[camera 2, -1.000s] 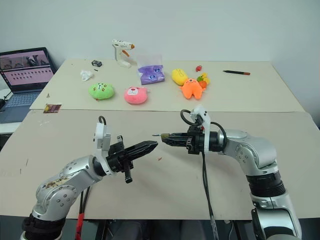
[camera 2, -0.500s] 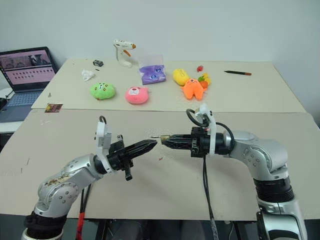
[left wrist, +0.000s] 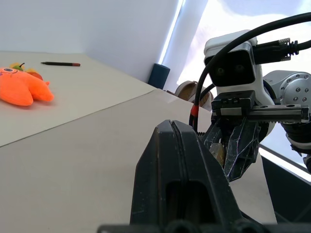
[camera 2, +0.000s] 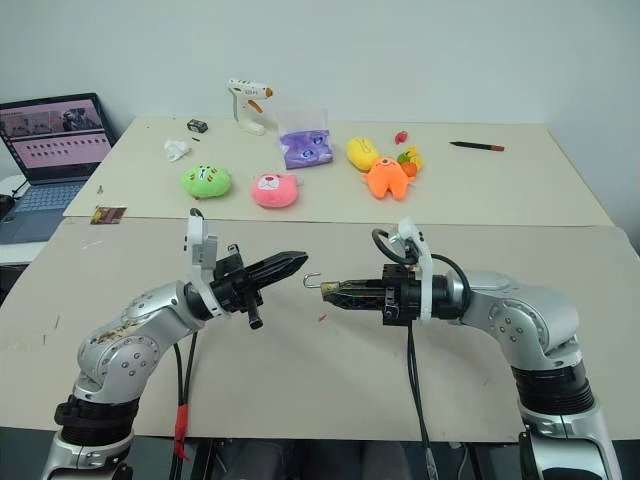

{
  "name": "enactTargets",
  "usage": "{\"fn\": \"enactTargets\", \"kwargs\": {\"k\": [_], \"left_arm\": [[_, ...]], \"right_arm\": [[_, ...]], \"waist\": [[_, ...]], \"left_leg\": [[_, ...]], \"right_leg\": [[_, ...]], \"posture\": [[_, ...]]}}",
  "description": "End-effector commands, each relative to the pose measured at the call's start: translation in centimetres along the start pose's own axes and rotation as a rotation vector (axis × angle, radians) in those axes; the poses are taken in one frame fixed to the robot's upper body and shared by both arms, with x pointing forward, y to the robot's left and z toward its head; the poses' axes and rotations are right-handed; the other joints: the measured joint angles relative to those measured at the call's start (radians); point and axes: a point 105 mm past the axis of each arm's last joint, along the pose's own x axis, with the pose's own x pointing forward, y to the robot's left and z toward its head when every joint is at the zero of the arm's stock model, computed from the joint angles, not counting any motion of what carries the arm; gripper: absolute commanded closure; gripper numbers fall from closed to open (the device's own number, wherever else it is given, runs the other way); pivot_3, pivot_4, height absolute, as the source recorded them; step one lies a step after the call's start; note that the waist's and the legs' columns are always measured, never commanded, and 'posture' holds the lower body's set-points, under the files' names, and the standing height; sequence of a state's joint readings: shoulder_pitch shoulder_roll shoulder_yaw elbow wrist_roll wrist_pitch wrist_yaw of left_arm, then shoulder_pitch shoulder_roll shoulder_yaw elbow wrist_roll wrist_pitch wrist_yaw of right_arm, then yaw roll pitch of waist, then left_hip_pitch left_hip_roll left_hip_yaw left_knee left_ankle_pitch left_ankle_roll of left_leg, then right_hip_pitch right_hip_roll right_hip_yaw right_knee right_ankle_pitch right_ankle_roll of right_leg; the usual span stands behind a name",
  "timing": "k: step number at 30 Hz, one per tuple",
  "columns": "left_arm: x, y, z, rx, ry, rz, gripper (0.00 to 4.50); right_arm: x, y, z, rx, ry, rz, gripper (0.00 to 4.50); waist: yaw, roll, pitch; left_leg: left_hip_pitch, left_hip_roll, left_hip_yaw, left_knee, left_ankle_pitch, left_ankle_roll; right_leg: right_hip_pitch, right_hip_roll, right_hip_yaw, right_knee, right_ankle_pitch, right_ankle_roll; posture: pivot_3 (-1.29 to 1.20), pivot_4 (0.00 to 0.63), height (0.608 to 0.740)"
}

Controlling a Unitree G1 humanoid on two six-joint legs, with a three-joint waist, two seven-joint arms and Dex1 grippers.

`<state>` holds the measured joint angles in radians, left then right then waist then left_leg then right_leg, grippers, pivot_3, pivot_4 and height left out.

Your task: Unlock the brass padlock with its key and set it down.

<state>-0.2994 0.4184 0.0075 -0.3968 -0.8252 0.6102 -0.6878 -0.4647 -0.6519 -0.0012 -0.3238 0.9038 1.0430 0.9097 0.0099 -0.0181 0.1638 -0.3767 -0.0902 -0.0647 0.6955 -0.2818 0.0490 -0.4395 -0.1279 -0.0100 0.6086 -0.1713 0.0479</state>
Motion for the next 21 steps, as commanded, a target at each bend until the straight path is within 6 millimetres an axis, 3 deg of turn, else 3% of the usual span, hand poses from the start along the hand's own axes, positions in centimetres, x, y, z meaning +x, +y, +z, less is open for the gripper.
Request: {"fn": "enactTargets", "kwargs": {"k": [1, 4, 9, 12, 18, 21], "left_arm": [[-0.2, 0.5, 1.9, 0.059, -0.051, 0.029, 4.48], [-0.7, 1.3, 2.6, 0.109, -0.053, 0.075, 4.48], [-1.9, 2.5, 3.0, 0.372, 0.005, 0.195, 4.48], [-3.3, 2.2, 2.2, 0.450, 0.069, 0.192, 3.85], [-6.0, 1.2, 1.2, 0.685, 0.269, 0.081, 1.79], [-7.1, 0.9, 1.4, 0.701, 0.295, 0.086, 0.74]], "right_arm": [[0.0, -0.7, -0.4, -0.036, 0.016, -0.032, 4.35], [0.4, -2.2, -1.2, -0.025, 0.037, -0.063, 4.35], [0.4, -3.0, -0.8, -0.007, 0.036, -0.076, 4.35], [0.3, -3.4, -1.4, 0.040, 0.089, -0.067, 4.35], [1.3, -4.9, -1.6, 0.211, 0.161, -0.078, 4.35], [2.3, -5.6, -1.5, 0.265, 0.222, -0.072, 4.35]], "waist": [[0.000, 0.000, 0.000], [-0.001, 0.000, 0.000], [-0.004, 0.000, 0.000], [-0.002, 0.000, 0.000], [-0.006, 0.000, 0.000], [-0.009, 0.001, 0.001]], "left_leg": [[0.000, 0.000, 0.000, 0.000, 0.000, 0.000], [0.000, 0.000, 0.000, 0.000, 0.000, 0.000], [0.000, 0.000, 0.000, 0.000, 0.003, -0.005], [-0.001, 0.000, 0.000, -0.001, 0.003, -0.005], [-0.002, 0.000, 0.000, -0.001, 0.000, 0.000], [-0.001, 0.000, 0.000, -0.002, 0.000, 0.000]], "right_leg": [[0.000, 0.000, 0.000, 0.000, 0.000, 0.000], [0.000, 0.000, 0.000, 0.000, 0.000, 0.000], [-0.001, 0.000, 0.000, -0.001, 0.000, 0.000], [-0.001, 0.000, 0.000, -0.001, 0.000, 0.000], [-0.002, 0.000, 0.000, -0.002, 0.000, 0.000], [-0.002, 0.000, 0.000, -0.002, 0.000, -0.001]], "posture": [[0.00, 0.150, 0.740], [0.00, 0.150, 0.740], [0.00, 0.150, 0.740], [0.00, 0.150, 0.740], [0.00, 0.150, 0.740], [0.00, 0.150, 0.740]]}}
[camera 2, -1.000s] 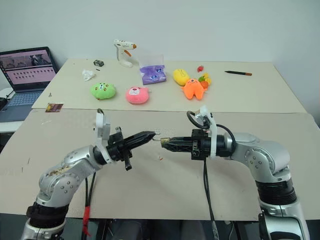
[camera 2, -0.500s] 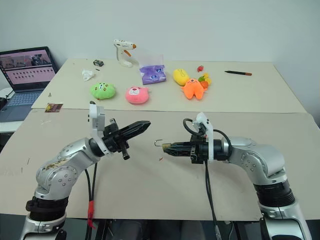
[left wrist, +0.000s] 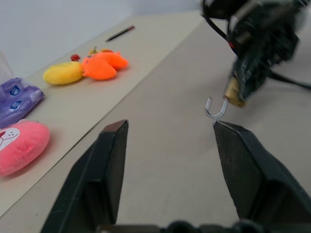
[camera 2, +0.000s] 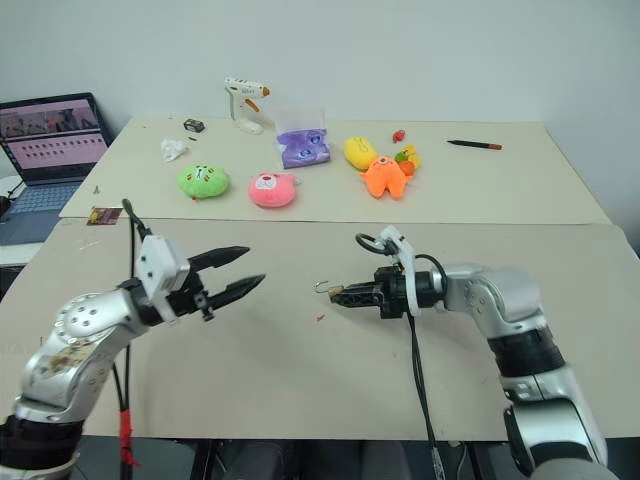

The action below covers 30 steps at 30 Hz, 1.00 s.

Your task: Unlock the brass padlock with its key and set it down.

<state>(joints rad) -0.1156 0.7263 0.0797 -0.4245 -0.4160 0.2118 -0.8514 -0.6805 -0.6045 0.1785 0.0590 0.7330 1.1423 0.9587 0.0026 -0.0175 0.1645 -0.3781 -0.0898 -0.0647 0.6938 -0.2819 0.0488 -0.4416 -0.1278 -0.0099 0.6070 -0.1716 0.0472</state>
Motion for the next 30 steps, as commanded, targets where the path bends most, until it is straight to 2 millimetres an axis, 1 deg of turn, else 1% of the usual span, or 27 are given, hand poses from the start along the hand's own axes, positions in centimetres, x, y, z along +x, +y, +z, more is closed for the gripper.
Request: {"fn": "enactTargets", "kwargs": {"k": [1, 2, 4, 6, 7, 10, 12, 14, 16, 17, 18, 19, 20, 21, 24, 26, 27, 28, 30], "left_arm": [[-1.1, -0.4, 1.5, 0.103, -0.016, -0.016, 0.41], [-1.1, -0.7, 1.7, 0.103, -0.020, -0.018, 0.11], [-1.1, -0.9, 1.9, 0.087, -0.034, -0.002, 0.11], [-0.9, -1.5, 2.1, 0.067, -0.048, 0.013, 0.11], [-0.7, -1.9, 2.2, 0.052, -0.058, 0.019, 0.11], [-0.3, -2.7, 2.4, 0.030, -0.073, 0.029, 0.11], [-0.1, -3.1, 2.5, 0.014, -0.080, 0.035, 0.11], [0.0, -3.5, 2.6, 0.008, -0.084, 0.036, 0.11], [0.2, -3.9, 2.6, -0.035, -0.102, 0.039, 0.00], [0.3, -4.2, 2.5, -0.051, -0.106, 0.036, 0.00], [0.4, -4.4, 2.5, -0.060, -0.109, 0.030, 0.00], [0.5, -4.6, 2.4, -0.068, -0.111, 0.027, 0.00], [0.6, -4.7, 2.4, -0.083, -0.117, 0.025, 0.00], [0.8, -4.8, 2.3, -0.111, -0.129, 0.020, 0.00], [1.1, -4.9, 2.1, -0.156, -0.142, 0.005, 0.00], [1.6, -4.3, 1.4, -0.197, -0.119, 0.009, 0.00], [1.8, -4.0, 0.9, -0.216, -0.097, 0.011, 0.00], [1.8, -3.8, 0.6, -0.227, -0.082, 0.012, 0.00], [2.1, -3.5, -0.3, -0.223, -0.025, -0.020, 0.00]], "right_arm": [[1.0, -0.2, 0.9, 0.048, 0.064, 0.018, 4.35], [1.2, -0.3, 1.0, 0.063, 0.079, 0.018, 4.35], [1.6, -0.8, 0.8, 0.089, 0.123, 0.008, 4.35], [2.2, -1.5, -0.4, 0.111, 0.205, -0.014, 4.35], [2.4, -1.7, -0.7, 0.182, 0.221, -0.011, 4.35], [2.9, -3.1, -1.7, 0.128, 0.288, -0.068, 4.35], [2.9, -3.8, -1.8, 0.117, 0.299, -0.092, 4.35], [2.7, -4.4, -1.7, 0.116, 0.299, -0.110, 4.35], [2.0, -4.6, -1.5, 0.115, 0.293, -0.105, 3.36], [1.5, -4.8, -1.4, 0.116, 0.286, -0.114, 3.12], [1.0, -5.0, -1.3, 0.123, 0.278, -0.118, 2.73], [0.4, -5.2, -1.2, 0.132, 0.268, -0.125, 2.51], [-0.4, -5.6, -1.1, 0.138, 0.256, -0.141, 2.16], [-1.8, -6.1, -1.1, 0.139, 0.242, -0.165, 1.77], [-4.9, -7.1, -0.9, 0.147, 0.212, -0.221, 0.79], [-8.7, -6.6, -0.9, 0.064, 0.231, -0.222, 0.09], [-10.3, -6.3, -1.2, -0.019, 0.275, -0.221, 0.03], [-11.2, -5.9, -1.5, -0.075, 0.313, -0.215, 0.03], [-12.5, -3.9, -1.1, -0.291, 0.345, -0.155, 0.03]], "waist": [[-0.002, 0.000, 0.000], [-0.003, 0.000, 0.000], [-0.002, 0.000, 0.000], [-0.002, 0.000, 0.000], [-0.003, 0.000, 0.000], [-0.004, 0.000, 0.000], [-0.006, 0.000, 0.000], [-0.011, 0.000, 0.000], [-0.014, 0.000, 0.000], [-0.014, 0.000, 0.000], [-0.013, 0.000, 0.000], [-0.012, 0.000, 0.000], [-0.010, 0.000, 0.000], [-0.007, 0.000, 0.000], [0.008, 0.000, 0.000], [0.015, 0.001, 0.000], [0.021, 0.002, 0.001], [0.024, 0.002, 0.001], [0.016, 0.002, 0.001]], "left_leg": [[0.000, 0.000, 0.000, 0.000, 0.000, 0.000], [-0.001, 0.000, 0.000, 0.000, 0.000, 0.000], [-0.002, 0.000, 0.000, 0.000, 0.000, 0.000], [-0.003, 0.000, 0.000, 0.000, 0.001, -0.001], [-0.004, 0.000, 0.000, 0.000, 0.001, -0.002], [-0.006, -0.001, 0.000, 0.000, 0.003, -0.005], [-0.008, -0.001, 0.000, 0.001, 0.003, -0.006], [-0.008, -0.001, 0.000, 0.001, 0.004, -0.007], [-0.007, -0.001, 0.000, 0.001, 0.003, -0.006], [-0.006, -0.001, 0.000, 0.001, 0.003, -0.005], [-0.005, -0.001, 0.000, 0.001, 0.003, -0.005], [-0.005, -0.001, 0.000, 0.001, 0.003, -0.005], [-0.004, -0.001, 0.000, 0.001, 0.003, -0.004], [-0.003, -0.001, 0.000, 0.001, 0.002, -0.003], [0.001, -0.001, 0.000, 0.001, 0.000, 0.000], [0.002, -0.001, 0.000, 0.001, 0.000, 0.000], [0.001, -0.001, 0.000, 0.001, 0.000, 0.000], [0.000, -0.001, 0.000, 0.001, 0.000, 0.000], [-0.001, -0.001, 0.000, 0.001, 0.001, -0.002]], "right_leg": [[-0.001, 0.000, 0.000, 0.000, 0.000, 0.000], [-0.001, 0.000, 0.000, 0.000, 0.000, 0.000], [-0.002, 0.000, 0.000, 0.000, 0.000, 0.000], [-0.003, 0.000, -0.001, 0.001, 0.000, 0.000], [-0.004, -0.001, 0.000, 0.001, 0.000, 0.000], [-0.006, -0.001, 0.000, 0.002, 0.000, 0.000], [-0.009, -0.001, 0.000, 0.003, 0.000, 0.000], [-0.009, -0.001, 0.000, 0.003, 0.000, 0.000], [-0.008, -0.001, 0.000, 0.003, 0.000, 0.000], [-0.007, -0.001, 0.000, 0.003, 0.000, 0.000], [-0.006, -0.001, 0.000, 0.003, 0.000, 0.000], [-0.006, -0.001, 0.000, 0.004, 0.000, 0.000], [-0.004, -0.001, 0.000, 0.003, 0.000, 0.000], [-0.003, -0.001, -0.001, 0.003, 0.000, 0.000], [0.002, -0.001, -0.001, 0.001, 0.000, 0.000], [0.003, -0.001, -0.002, 0.001, 0.000, 0.000], [0.003, -0.001, -0.002, 0.001, 0.000, 0.000], [0.002, -0.001, -0.003, 0.001, 0.000, 0.001], [0.000, -0.001, -0.003, 0.001, -0.001, 0.001]], "posture": [[0.00, 0.150, 0.740], [0.00, 0.150, 0.740], [0.00, 0.150, 0.740], [0.00, 0.150, 0.740], [0.00, 0.150, 0.740], [0.00, 0.150, 0.740], [0.00, 0.150, 0.740], [0.00, 0.150, 0.740], [0.00, 0.150, 0.740], [0.00, 0.150, 0.740], [0.00, 0.150, 0.740], [0.00, 0.150, 0.740], [0.00, 0.150, 0.740], [0.00, 0.150, 0.740], [0.00, 0.150, 0.740], [0.00, 0.150, 0.740], [0.00, 0.150, 0.740], [0.00, 0.150, 0.740], [0.00, 0.150, 0.740]]}}
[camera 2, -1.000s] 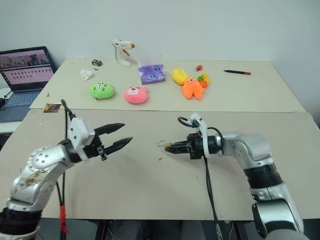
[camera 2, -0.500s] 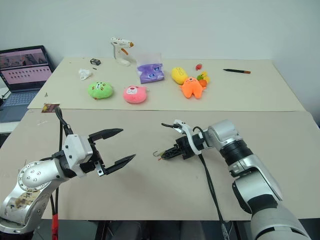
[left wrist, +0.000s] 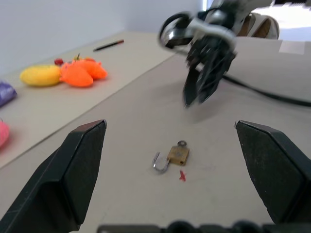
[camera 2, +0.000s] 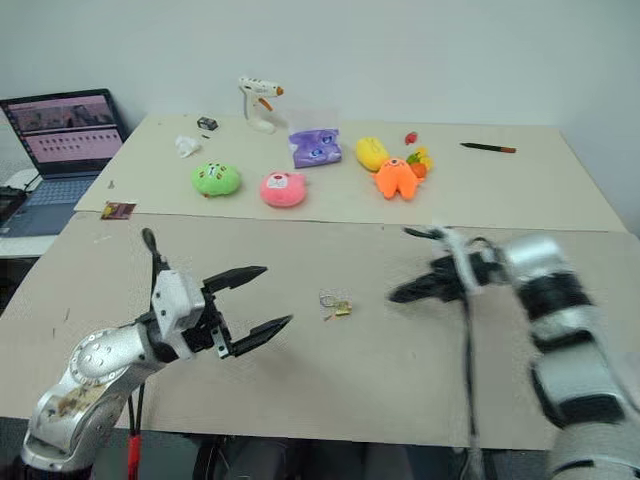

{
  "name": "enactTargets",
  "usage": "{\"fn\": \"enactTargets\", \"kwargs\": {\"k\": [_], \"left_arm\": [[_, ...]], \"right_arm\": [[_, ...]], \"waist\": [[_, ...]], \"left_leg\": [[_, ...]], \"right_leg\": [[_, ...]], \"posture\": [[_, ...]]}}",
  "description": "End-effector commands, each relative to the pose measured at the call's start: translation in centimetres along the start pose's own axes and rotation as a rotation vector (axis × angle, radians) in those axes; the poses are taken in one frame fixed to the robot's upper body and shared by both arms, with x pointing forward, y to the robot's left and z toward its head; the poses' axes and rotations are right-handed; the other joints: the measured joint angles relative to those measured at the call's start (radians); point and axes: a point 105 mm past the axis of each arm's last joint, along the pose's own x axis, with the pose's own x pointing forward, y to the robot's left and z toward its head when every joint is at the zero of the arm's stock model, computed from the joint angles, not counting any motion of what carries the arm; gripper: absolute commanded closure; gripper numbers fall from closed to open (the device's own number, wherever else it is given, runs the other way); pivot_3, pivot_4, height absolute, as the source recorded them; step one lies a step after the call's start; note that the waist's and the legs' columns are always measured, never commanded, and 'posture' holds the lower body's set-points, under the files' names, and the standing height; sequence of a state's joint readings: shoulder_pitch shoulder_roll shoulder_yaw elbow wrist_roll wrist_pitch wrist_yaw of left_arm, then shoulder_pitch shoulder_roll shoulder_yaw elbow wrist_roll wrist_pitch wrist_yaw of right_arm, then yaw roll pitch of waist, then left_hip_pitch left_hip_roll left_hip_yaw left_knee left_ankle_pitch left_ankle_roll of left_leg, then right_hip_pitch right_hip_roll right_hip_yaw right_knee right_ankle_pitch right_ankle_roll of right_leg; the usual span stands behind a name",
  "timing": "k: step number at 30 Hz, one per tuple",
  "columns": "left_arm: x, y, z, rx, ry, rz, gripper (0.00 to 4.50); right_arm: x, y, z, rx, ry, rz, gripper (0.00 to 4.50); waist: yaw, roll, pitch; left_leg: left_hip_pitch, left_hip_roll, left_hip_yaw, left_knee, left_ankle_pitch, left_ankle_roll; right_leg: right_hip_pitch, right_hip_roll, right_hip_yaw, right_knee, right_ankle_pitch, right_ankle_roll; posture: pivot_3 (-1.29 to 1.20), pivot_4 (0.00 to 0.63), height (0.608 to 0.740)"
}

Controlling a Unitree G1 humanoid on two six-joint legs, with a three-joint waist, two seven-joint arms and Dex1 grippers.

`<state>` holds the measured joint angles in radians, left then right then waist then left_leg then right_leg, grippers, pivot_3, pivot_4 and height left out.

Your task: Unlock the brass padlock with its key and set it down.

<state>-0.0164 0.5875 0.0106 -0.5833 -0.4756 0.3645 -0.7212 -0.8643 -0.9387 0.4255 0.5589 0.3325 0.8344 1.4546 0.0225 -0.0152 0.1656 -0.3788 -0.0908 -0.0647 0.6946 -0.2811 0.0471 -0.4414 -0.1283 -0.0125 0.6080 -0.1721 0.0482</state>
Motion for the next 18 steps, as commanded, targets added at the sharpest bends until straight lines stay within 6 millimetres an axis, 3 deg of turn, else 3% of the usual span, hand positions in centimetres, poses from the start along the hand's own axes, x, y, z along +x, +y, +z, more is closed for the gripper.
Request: {"fn": "enactTargets", "kwargs": {"k": [1, 5, 7, 11, 18], "left_arm": [[0.3, 0.9, -0.6, 0.028, 0.073, -0.030, 0.00], [-0.5, 3.6, -0.5, 0.085, 0.145, -0.037, 0.00], [-0.9, 4.2, 0.0, 0.095, 0.146, -0.053, 0.00], [-0.3, 6.2, 1.9, 0.132, 0.106, -0.023, 0.00], [0.4, 5.8, 2.1, 0.111, 0.069, 0.036, 0.00]], "right_arm": [[-2.1, 3.4, 1.1, -0.420, -0.007, 0.080, 0.03], [-1.7, 5.3, 4.2, -0.768, -0.095, -0.105, 0.03], [-1.3, 6.4, 4.1, -0.881, -0.091, -0.113, 0.03], [-0.4, 10.1, 4.2, -0.801, -0.256, 0.029, 0.03], [0.8, 9.2, 4.2, -0.746, -0.318, -0.035, 0.03]], "waist": [[-0.014, 0.000, 0.000], [-0.058, -0.001, 0.001], [-0.058, 0.000, 0.001], [-0.034, -0.001, 0.002], [-0.013, -0.001, 0.002]], "left_leg": [[-0.001, 0.000, 0.000, 0.000, 0.000, -0.001], [0.002, 0.004, 0.006, -0.001, -0.001, -0.003], [0.005, 0.004, 0.006, -0.001, -0.003, 0.001], [0.008, 0.004, 0.005, 0.000, -0.003, 0.001], [0.007, 0.001, 0.005, 0.001, -0.003, -0.002]], "right_leg": [[-0.001, 0.000, 0.000, 0.000, -0.001, 0.000], [-0.002, 0.001, 0.002, 0.001, -0.001, 0.000], [-0.001, 0.001, 0.003, 0.002, -0.002, 0.001], [0.002, 0.002, 0.002, 0.002, -0.002, 0.001], [0.001, -0.001, 0.004, 0.001, -0.001, 0.000]], "posture": [[0.00, 0.150, 0.740], [0.00, 0.150, 0.740], [0.00, 0.150, 0.740], [0.00, 0.150, 0.740], [0.00, 0.150, 0.740]]}}
